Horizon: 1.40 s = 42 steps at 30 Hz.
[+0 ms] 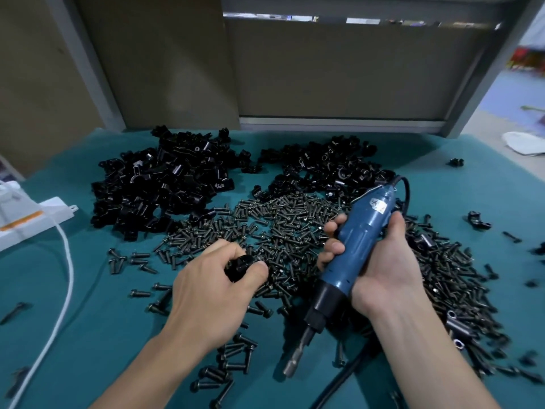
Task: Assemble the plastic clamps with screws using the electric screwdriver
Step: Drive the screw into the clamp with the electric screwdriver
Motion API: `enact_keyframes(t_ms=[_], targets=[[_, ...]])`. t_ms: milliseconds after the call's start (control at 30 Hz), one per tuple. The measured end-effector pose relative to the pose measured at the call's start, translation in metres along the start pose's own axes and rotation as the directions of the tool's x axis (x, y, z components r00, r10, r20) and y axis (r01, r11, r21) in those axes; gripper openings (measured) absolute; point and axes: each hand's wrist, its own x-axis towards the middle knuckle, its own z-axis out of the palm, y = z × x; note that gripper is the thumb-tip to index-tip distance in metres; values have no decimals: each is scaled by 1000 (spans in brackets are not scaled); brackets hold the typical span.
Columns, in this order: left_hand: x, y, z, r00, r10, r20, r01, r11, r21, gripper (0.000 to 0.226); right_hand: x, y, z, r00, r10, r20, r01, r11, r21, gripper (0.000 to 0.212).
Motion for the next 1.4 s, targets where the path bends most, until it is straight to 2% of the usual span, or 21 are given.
enact_keyframes(t_ms=[133, 300, 400, 600, 833, 900, 1033, 1200, 1400], targets=[[-1, -1, 3, 1000, -2, -1, 2, 999, 39, 48, -4, 0, -3, 999, 13, 43, -12, 1000, -12, 80], [0, -1, 6, 1000, -8, -6, 9, 998, 56, 39, -7, -1, -5, 988, 1, 152, 1, 1000, -14, 67], [0, 0, 7, 1000, -1, -2, 1, 998, 69, 39, -6, -1, -4, 991, 7, 135, -8, 1000, 2, 61], [-1, 0, 9, 1000, 18, 5, -18, 996, 87, 38, -2, 1, -5, 997, 21, 79, -20, 1000, -4, 73], [-3, 0, 8, 999, 43, 17, -45, 994, 99, 38, -1, 3, -6, 995, 24, 92, -29, 998, 57, 78], [-2, 0, 8, 999, 40, 23, -42, 995, 88, 38, -4, 2, -4, 993, -4, 118, -7, 995, 95, 70], [-2, 1, 6, 998, 42, 44, -46, 994, 99, 40, -9, -6, 0, 985, -149, 90, 139, 984, 109, 13], [-4, 3, 8, 994, 19, 109, -27, 997, 75, 35, -11, -18, -2, 957, -289, -34, 290, 934, 210, 12], [-9, 5, 5, 981, 20, 194, -14, 999, -30, 27, -8, -22, -5, 933, -341, -114, 360, 892, 274, 7]])
